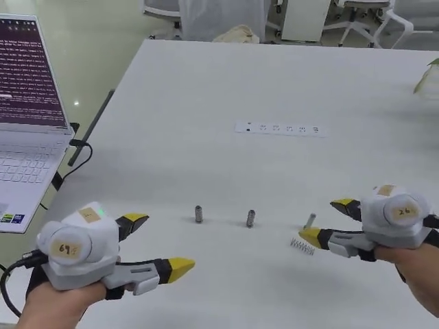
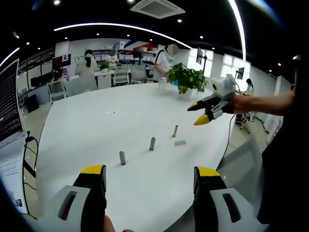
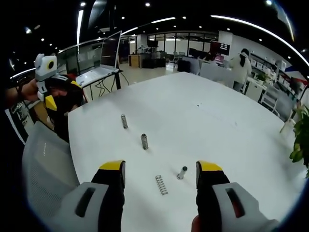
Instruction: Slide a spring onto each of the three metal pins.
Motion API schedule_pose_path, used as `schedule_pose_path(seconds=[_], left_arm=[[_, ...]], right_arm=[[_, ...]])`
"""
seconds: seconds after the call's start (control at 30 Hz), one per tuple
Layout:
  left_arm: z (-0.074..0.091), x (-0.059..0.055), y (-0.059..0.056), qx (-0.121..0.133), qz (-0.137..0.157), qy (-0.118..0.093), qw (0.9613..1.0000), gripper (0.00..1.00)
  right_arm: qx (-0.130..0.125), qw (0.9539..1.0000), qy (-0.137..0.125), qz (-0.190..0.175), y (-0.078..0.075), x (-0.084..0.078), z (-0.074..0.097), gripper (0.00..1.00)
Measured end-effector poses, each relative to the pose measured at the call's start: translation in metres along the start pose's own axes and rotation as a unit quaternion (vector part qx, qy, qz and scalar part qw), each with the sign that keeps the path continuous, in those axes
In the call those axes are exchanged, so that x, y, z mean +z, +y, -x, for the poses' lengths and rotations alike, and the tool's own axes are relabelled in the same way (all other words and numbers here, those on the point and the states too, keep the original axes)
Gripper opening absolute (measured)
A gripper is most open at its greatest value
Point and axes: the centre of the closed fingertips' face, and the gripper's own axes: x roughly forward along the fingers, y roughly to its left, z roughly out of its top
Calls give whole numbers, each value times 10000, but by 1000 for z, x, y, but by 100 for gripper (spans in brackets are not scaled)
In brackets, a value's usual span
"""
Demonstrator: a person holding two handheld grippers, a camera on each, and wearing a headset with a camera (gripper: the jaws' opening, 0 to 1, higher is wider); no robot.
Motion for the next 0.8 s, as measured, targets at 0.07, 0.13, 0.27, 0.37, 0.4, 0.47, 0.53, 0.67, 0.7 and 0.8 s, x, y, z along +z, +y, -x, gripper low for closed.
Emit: schedule_pose_path(seconds=[0.07,0.13,0.27,0.37,0.4,0.47,0.53,0.67,0.7,0.8], left_arm=[[0,0,0,2,6,-2,10000,70],[-1,0,0,7,1,0,10000,70],[-2,1,-2,-20,-18,-4,10000,70],[-3,0,-2,-27,-17,3,10000,70],[-3,0,-2,-26,-17,2,10000,70],[-3,1,-2,-21,1,-10,10000,70],[-3,1,-3,-22,4,-13,10000,70],[-3,1,-3,-28,-7,-1,10000,71],[-3,1,-3,-26,-7,-7,10000,71],[-2,1,-2,-8,-2,-4,10000,71]], right_arm=[[-78,9999,-49,-50,-3,-1,5,59],[-123,9998,-91,-102,-4,-2,9,61],[-248,9994,-167,-180,-6,-4,19,63],[-337,9990,-211,-221,-7,-6,28,64],[-346,9989,-218,-231,-7,-7,30,64],[-399,9986,-251,-256,-8,-8,36,64],[-404,9985,-264,-272,-6,-10,40,64],[-458,9982,-245,-310,-6,-17,48,66],[-470,9981,-249,-318,-6,-18,49,67],[-500,9976,-287,-381,-6,-21,55,67]])
